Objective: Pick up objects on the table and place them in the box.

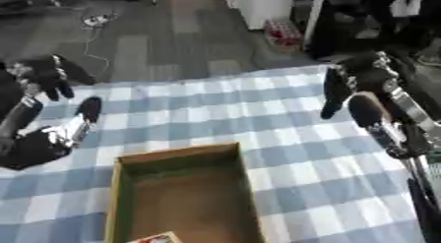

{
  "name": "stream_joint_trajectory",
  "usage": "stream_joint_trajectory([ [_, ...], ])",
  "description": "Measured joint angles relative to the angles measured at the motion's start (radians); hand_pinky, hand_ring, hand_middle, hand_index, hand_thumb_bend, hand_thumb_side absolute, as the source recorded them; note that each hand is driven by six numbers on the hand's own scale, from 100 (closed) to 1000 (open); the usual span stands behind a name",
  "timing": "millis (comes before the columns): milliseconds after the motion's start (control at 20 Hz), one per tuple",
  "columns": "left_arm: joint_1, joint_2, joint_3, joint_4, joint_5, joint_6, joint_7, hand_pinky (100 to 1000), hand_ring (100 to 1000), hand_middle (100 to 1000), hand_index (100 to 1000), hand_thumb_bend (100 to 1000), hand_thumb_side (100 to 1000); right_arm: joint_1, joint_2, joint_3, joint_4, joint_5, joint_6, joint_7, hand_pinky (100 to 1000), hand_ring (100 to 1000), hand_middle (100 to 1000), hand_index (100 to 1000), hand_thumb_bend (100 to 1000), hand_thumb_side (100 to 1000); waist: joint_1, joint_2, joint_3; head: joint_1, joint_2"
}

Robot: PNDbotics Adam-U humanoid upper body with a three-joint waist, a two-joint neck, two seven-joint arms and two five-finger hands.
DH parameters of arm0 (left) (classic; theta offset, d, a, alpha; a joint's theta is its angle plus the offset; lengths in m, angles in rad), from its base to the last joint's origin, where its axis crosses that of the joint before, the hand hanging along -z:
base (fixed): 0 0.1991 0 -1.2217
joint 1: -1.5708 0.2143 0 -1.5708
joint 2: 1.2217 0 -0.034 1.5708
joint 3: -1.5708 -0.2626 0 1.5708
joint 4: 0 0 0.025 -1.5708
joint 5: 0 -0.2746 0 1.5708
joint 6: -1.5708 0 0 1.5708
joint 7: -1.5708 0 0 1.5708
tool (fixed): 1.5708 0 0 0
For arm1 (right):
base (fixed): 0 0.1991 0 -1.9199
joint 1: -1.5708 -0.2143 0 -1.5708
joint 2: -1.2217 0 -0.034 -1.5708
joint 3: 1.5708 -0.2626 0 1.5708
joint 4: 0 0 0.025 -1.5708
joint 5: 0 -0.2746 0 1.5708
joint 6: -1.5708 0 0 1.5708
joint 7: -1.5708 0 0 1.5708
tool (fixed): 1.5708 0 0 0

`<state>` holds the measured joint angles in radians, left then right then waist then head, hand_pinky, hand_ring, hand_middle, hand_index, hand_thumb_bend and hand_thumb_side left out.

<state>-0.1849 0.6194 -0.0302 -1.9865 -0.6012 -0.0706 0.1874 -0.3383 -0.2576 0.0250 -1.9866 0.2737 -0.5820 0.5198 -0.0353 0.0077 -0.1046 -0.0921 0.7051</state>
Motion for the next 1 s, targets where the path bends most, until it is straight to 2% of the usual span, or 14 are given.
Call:
stream_joint_trajectory([
  [50, 0.001, -0.009, 0.011, 0.0, 0.01, 0.003, 0.032, 238, 356, 500, 617, 105, 929, 0.005, 0.0, -0.001, 0.0, 0.0, -0.001, -0.002, 344, 325, 319, 485, 100, 1000, -0.004, 0.0, 0.006, -0.005, -0.005],
  [100, 0.001, -0.016, 0.02, 0.0, 0.022, 0.002, 0.071, 248, 366, 509, 624, 110, 939, 0.008, -0.001, -0.002, 0.0, 0.0, -0.003, -0.005, 345, 326, 319, 485, 100, 1000, -0.007, 0.0, 0.011, -0.009, -0.012],
  [150, 0.002, -0.02, 0.027, 0.0, 0.034, -0.001, 0.114, 200, 323, 466, 587, 100, 877, 0.013, -0.003, -0.002, 0.0, 0.0, -0.005, -0.01, 343, 324, 324, 494, 100, 1000, -0.011, 0.0, 0.016, -0.016, -0.018],
  [200, 0.001, -0.023, 0.031, 0.0, 0.048, -0.008, 0.158, 209, 331, 477, 600, 100, 896, 0.018, -0.008, -0.002, 0.0, 0.0, -0.006, -0.014, 344, 324, 322, 490, 100, 1000, -0.014, 0.0, 0.022, -0.023, -0.024],
  [250, 0.001, -0.023, 0.033, 0.0, 0.059, -0.017, 0.2, 176, 297, 428, 544, 100, 838, 0.024, -0.013, -0.001, 0.0, 0.001, -0.008, -0.017, 344, 311, 331, 503, 100, 1000, -0.015, 0.0, 0.027, -0.027, -0.029],
  [300, 0.0, -0.023, 0.035, 0.0, 0.07, -0.029, 0.239, 176, 297, 428, 544, 100, 961, 0.031, -0.019, -0.001, 0.0, 0.002, -0.009, -0.018, 344, 311, 331, 503, 100, 1000, -0.017, 0.0, 0.032, -0.031, -0.035],
  [350, -0.001, -0.023, 0.035, 0.0, 0.079, -0.04, 0.272, 171, 289, 418, 533, 100, 820, 0.035, -0.022, -0.001, 0.0, 0.004, -0.01, -0.019, 345, 312, 332, 503, 100, 1000, -0.017, 0.0, 0.036, -0.031, -0.037],
  [400, -0.003, -0.023, 0.035, 0.0, 0.087, -0.05, 0.297, 171, 289, 418, 533, 100, 820, 0.04, -0.027, -0.001, 0.0, 0.005, -0.011, -0.02, 345, 312, 332, 503, 100, 1000, -0.017, 0.0, 0.04, -0.031, -0.043],
  [550, -0.01, -0.025, 0.035, 0.0, 0.13, -0.081, 0.343, 155, 272, 402, 521, 100, 823, 0.049, -0.032, -0.004, 0.0, 0.015, -0.013, -0.023, 345, 310, 331, 494, 100, 1000, -0.017, 0.0, 0.047, -0.031, -0.056],
  [850, -0.005, -0.033, 0.032, 0.0, 0.294, -0.22, 0.405, 159, 272, 401, 519, 100, 828, 0.049, -0.035, -0.008, 0.0, 0.03, -0.018, -0.035, 345, 309, 329, 493, 100, 1000, -0.016, 0.0, 0.05, -0.04, -0.079],
  [1000, 0.008, -0.036, 0.036, 0.0, 0.326, -0.254, 0.41, 158, 271, 400, 519, 100, 829, 0.049, -0.035, -0.008, 0.0, 0.034, -0.02, -0.037, 345, 309, 328, 494, 100, 1000, -0.014, 0.001, 0.044, -0.051, -0.082],
])
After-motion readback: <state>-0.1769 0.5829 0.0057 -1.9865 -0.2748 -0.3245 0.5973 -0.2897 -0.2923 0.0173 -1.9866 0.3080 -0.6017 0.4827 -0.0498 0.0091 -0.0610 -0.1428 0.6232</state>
